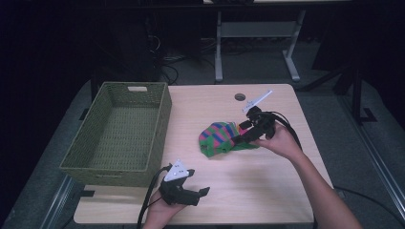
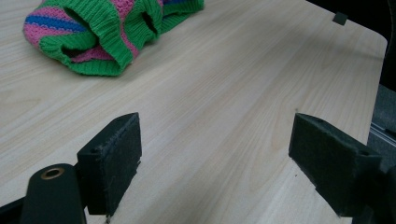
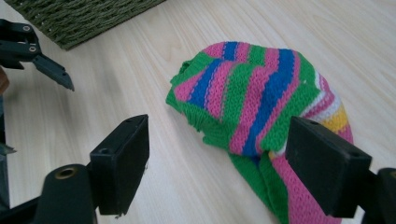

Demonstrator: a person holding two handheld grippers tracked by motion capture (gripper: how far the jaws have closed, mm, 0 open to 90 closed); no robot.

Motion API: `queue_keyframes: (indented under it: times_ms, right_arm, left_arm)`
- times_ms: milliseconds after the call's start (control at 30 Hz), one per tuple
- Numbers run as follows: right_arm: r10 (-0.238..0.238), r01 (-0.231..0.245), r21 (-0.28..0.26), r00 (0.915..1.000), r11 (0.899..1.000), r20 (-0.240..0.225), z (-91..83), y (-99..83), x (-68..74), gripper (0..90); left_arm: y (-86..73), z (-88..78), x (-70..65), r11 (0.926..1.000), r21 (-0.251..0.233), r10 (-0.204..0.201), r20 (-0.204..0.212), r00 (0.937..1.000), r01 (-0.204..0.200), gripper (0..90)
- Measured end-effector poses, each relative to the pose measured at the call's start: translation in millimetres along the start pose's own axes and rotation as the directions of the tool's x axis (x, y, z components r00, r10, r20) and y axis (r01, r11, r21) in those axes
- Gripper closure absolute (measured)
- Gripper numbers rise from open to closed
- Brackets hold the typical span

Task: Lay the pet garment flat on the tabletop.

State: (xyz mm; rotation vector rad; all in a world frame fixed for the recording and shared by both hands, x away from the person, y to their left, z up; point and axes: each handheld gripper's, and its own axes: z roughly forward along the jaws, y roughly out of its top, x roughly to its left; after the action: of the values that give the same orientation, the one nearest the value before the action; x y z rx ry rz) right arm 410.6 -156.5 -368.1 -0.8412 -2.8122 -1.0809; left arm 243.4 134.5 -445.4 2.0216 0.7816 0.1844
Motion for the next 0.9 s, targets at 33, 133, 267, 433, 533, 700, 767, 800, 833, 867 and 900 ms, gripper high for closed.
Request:
queue_keyframes:
  times_ms: [33, 133, 267, 433, 533, 700, 767, 800, 833, 867, 900]
  right_arm:
    - [0.000, 0.000, 0.000, 1.0000, 1.000, 0.000, 0.0, 0.0, 0.0, 21.6]
    - [-0.018, 0.018, 0.010, 0.9998, 1.000, 0.004, 10.2, 6.4, 1.1, 21.6]
    - [-0.031, 0.030, 0.025, 0.9994, 0.999, 0.015, 16.9, 9.9, 1.9, 21.6]
    - [-0.029, 0.029, 0.010, 0.9995, 1.000, 0.008, 24.0, 16.7, 4.4, 21.9]
    - [-0.041, 0.040, 0.026, 0.9991, 0.999, 0.012, 30.2, 20.8, 3.9, 21.9]
    - [-0.032, 0.030, 0.067, 0.9992, 0.997, 0.024, 44.9, 24.4, -1.0, 21.9]
    - [-0.028, 0.025, 0.090, 0.9992, 0.996, 0.030, 53.1, 24.5, -3.2, 21.9]
    - [-0.028, 0.023, 0.106, 0.9986, 0.994, 0.045, 59.3, 24.7, -5.4, 21.9]
    - [-0.019, 0.014, 0.115, 0.9986, 0.993, 0.048, 62.5, 24.7, -6.8, 21.9]
    - [-0.014, 0.008, 0.119, 0.9985, 0.993, 0.053, 65.7, 24.6, -8.7, 21.9]
    - [-0.004, -0.003, 0.118, 0.9984, 0.993, 0.056, 68.8, 24.4, -10.2, 21.9]
  left_arm:
    - [0.0, 0.0, 0.0, 1.0000, 0.000, 0.000, 0.000, 1.0000, 0.000, 16.7]
    - [0.3, -0.8, -0.7, 1.0000, -0.001, 0.003, 0.002, 1.0000, -0.003, 16.7]
    - [0.4, -0.7, 0.2, 1.0000, 0.000, 0.000, 0.003, 1.0000, 0.000, 16.7]
    - [0.6, -1.1, 0.3, 1.0000, -0.002, 0.003, 0.000, 1.0000, -0.003, 16.7]
    - [0.4, -1.4, 0.8, 0.9999, 0.008, 0.011, 0.000, 0.9999, -0.011, 16.7]
    - [0.6, -1.5, -0.4, 1.0000, -0.001, 0.008, 0.003, 1.0000, -0.008, 16.7]
    - [0.5, -0.9, 0.0, 1.0000, 0.001, 0.001, 0.006, 1.0000, -0.001, 16.7]
    - [0.8, -0.8, 0.6, 1.0000, 0.002, 0.008, 0.005, 1.0000, -0.008, 16.7]
    - [0.8, -0.9, 0.3, 1.0000, 0.001, 0.007, 0.006, 1.0000, -0.007, 16.7]
    - [0.9, -1.2, 0.1, 1.0000, -0.001, 0.010, 0.005, 0.9999, -0.010, 16.7]
    - [0.8, -1.4, 0.0, 0.9999, -0.003, 0.013, 0.004, 0.9999, -0.013, 16.7]
